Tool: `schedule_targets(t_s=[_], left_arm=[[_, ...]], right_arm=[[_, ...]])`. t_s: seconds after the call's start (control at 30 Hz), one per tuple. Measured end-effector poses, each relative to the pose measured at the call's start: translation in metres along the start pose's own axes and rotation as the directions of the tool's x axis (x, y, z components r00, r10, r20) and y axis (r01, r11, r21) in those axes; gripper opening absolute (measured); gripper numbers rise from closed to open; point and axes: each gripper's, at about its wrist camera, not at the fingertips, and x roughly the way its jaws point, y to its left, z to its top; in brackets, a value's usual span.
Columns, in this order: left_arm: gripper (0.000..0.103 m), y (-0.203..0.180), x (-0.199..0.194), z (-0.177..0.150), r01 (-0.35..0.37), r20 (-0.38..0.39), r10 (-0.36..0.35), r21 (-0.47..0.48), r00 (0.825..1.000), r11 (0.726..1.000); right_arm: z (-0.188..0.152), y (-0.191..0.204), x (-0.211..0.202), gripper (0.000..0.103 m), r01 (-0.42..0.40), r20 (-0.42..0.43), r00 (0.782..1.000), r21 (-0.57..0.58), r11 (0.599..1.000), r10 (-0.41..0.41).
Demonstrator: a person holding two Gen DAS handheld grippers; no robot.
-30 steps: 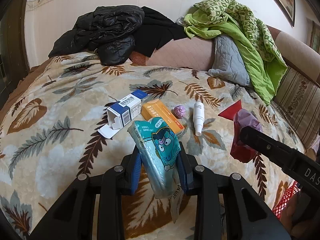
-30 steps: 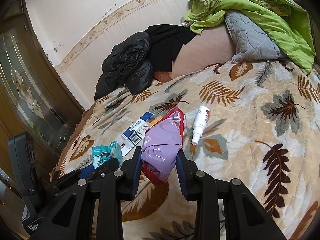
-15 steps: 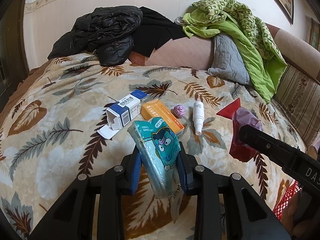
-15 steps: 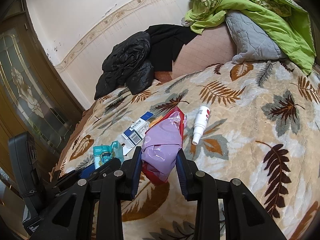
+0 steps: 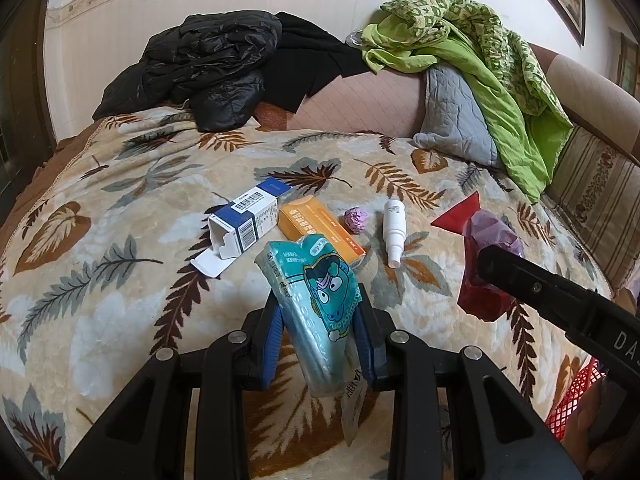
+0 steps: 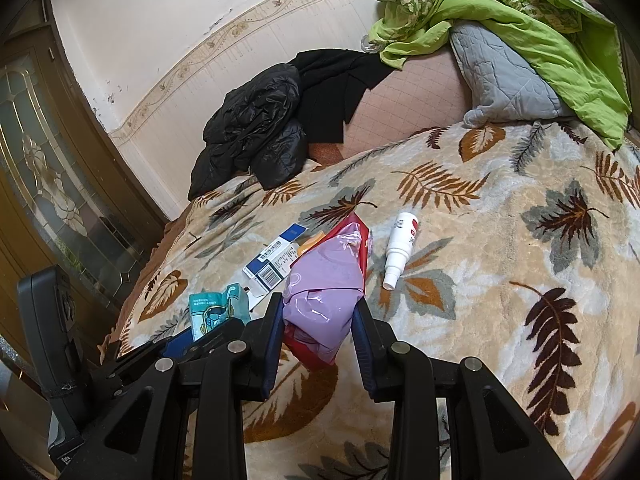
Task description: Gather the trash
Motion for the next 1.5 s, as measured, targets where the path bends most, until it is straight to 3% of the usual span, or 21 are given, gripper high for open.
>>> schedule_targets(t_s=[0.53,0.73,0.83,1.03,1.17,1.23,1.4,1.5], left_arm=[[0.031,-0.020,-0.001,-0.002,0.045,0.003,-0.045,0.029,0.999,0.999],[0.031,-0.042,-0.008,-0.007,0.141,-0.012,-0.141,0.060,0.990,0.988],[0.031,-0.065,-0.017,-0.011,0.222,-0.021,-0.221,0.098,0.975,0.970],[0.031,-0.135,-0.045,-0.030,0.415,-0.082,-0.407,0.195,0.910,0.889],[0.031,-0.185,-0.061,-0.045,0.516,-0.143,-0.496,0.247,0.857,0.820],[0.031,-0.215,-0.068,-0.054,0.570,-0.185,-0.540,0.267,0.821,0.777],[0.031,-0.280,-0.075,-0.077,0.655,-0.290,-0.588,0.295,0.755,0.695],[0.032,-0.316,-0.076,-0.092,0.680,-0.347,-0.586,0.324,0.732,0.658]], right_arm=[[-0.001,-0.014,-0.028,0.035,0.033,0.024,0.999,0.044,0.998,-0.034],[-0.007,-0.042,-0.070,0.035,0.085,0.020,0.996,0.082,0.993,-0.087],[-0.019,-0.063,-0.107,0.035,0.107,0.025,0.994,0.093,0.990,-0.110],[-0.050,-0.118,-0.201,0.035,0.190,0.056,0.978,0.177,0.966,-0.203],[-0.071,-0.152,-0.261,0.035,0.268,0.071,0.953,0.248,0.931,-0.293],[-0.082,-0.167,-0.285,0.035,0.297,0.072,0.942,0.281,0.913,-0.329],[-0.106,-0.198,-0.322,0.035,0.341,0.063,0.921,0.351,0.872,-0.385],[-0.114,-0.215,-0.331,0.035,0.342,0.058,0.918,0.392,0.854,-0.393]])
